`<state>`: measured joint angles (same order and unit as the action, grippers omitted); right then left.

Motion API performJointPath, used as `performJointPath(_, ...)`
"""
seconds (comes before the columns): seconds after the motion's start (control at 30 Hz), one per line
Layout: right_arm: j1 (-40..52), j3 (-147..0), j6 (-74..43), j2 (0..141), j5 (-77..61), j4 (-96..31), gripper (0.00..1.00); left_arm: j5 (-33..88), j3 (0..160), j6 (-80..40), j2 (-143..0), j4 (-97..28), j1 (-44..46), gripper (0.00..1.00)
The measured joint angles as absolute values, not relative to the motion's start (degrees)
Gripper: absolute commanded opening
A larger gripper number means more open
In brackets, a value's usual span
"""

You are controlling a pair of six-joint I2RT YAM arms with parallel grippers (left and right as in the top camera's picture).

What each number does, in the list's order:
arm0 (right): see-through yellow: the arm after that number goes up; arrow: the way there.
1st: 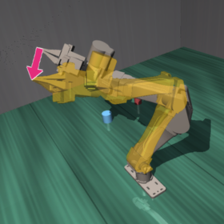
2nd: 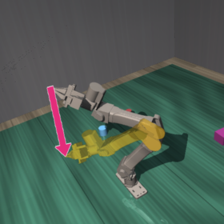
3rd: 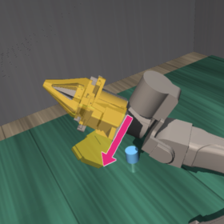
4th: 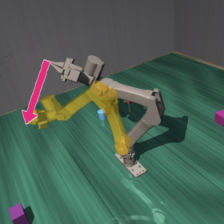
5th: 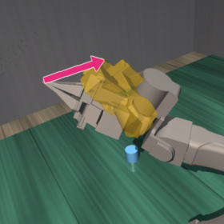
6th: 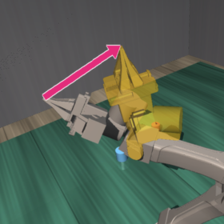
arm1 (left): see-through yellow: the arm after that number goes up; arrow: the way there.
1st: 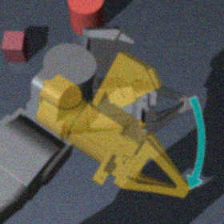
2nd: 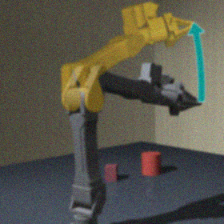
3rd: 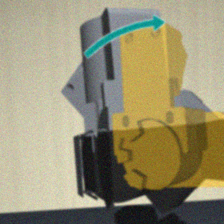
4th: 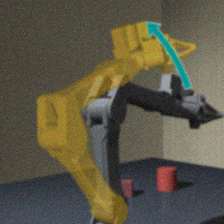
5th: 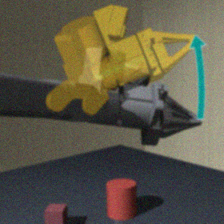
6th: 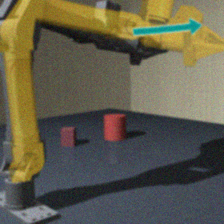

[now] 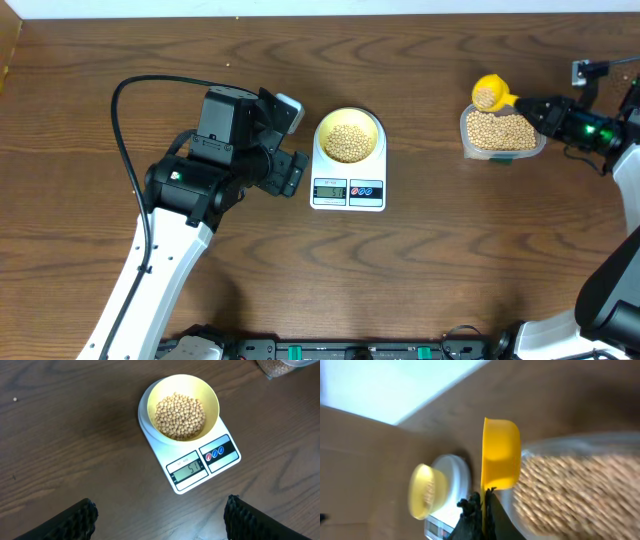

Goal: Scoop item into bowl and weigh 50g on scale

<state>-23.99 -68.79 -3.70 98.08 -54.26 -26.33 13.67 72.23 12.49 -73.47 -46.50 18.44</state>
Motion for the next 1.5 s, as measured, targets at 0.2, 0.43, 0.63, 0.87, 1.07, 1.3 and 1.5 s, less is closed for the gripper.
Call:
performJointPath(0.2,-23.97,-68.73,6.24,98.08,-47.35,-30.68,0.02,13.67,72.23,12.49,-73.47,-46.5,18.44,0.83)
performJointPath(0.43,-23.88,-68.73,18.0,98.08,-41.85,-31.22,0.01,13.67,72.23,12.49,-73.47,-46.5,18.44,0.83)
performJointPath(0.63,-22.35,-68.73,35.7,98.08,-38.13,-32.14,0.01,13.67,72.23,12.49,-73.47,-46.5,18.44,0.83)
performJointPath(0.87,-18.31,-68.73,45.5,98.08,-29.56,-32.34,0.01,13.67,72.23,12.49,-73.47,-46.5,18.44,0.83)
performJointPath(1.07,-15.25,-68.73,47.2,97.49,-24.4,-32.34,0.01,13.67,72.23,12.49,-73.47,-46.5,18.44,0.83)
performJointPath(1.3,-14.66,-68.71,47.68,92.14,-22.0,-32.34,0.01,13.67,72.23,12.49,-73.47,-46.52,18.44,0.83)
performJointPath(1.5,-14.63,-68.71,47.72,85.73,-21.63,-33.23,0.01,13.67,72.23,12.49,-73.47,-46.5,18.44,0.83)
